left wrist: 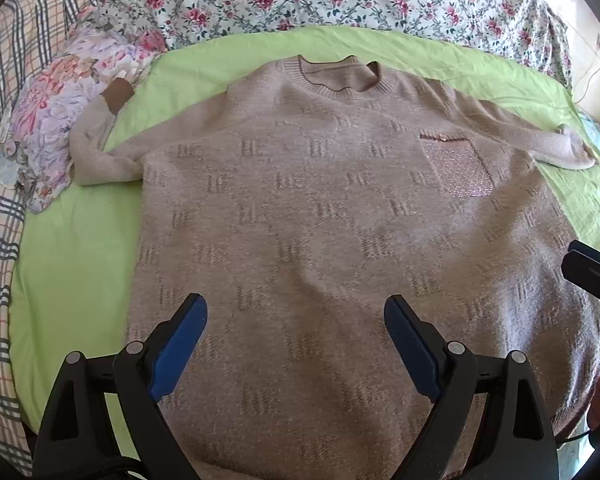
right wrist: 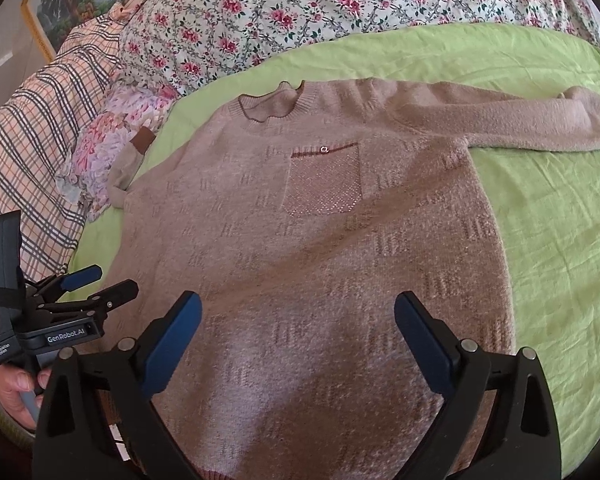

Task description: Fold small clothes

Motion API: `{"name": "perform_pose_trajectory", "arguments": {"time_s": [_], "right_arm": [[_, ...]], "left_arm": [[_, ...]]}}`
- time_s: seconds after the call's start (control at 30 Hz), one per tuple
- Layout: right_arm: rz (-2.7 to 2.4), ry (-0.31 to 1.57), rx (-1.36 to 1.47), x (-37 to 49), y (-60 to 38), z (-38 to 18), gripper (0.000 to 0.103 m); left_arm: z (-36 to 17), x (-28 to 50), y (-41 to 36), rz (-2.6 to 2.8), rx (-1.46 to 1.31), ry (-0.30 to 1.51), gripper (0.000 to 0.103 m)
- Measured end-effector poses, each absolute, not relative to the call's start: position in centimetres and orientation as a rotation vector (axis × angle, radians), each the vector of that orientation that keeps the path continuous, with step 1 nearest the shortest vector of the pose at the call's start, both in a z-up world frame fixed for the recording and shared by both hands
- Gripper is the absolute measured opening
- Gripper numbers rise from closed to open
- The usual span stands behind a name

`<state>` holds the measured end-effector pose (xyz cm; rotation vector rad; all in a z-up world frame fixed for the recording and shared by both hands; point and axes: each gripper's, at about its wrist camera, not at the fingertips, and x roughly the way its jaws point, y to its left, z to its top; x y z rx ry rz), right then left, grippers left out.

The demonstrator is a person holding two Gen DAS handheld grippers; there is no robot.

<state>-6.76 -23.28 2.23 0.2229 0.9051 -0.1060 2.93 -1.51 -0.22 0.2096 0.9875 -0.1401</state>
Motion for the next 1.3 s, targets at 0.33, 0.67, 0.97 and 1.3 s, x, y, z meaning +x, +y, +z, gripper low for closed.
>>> {"name": "perform_pose_trajectory", "arguments": {"time_s": [0.33,0.67,0.97,1.3], "right_arm": [[-0.137,0.871,0.234,-6.5,-26.0,3.0,0.092],[-0.336,0.788,0.319,-8.4,-34.8,5.6,0.066],[-0.674,0.632,0.493,-10.3,-54.0,9.8,0.059],[-0.826,0.590,0.611,-8.0,-67.1,10.0,0.043]], "left_arm": [[-0.3,4.5,-2.6,-0.161,0.196,1.006,0.092],[0.5,6.9,-2.7,-0.137,0.170,0.995,0.092],[1.1,10.7,-2.9,-0.099,0.150,0.996,0.092],[-1.2,12.7,-4.3,-0.097,0.179,1.055,0.092]]}}
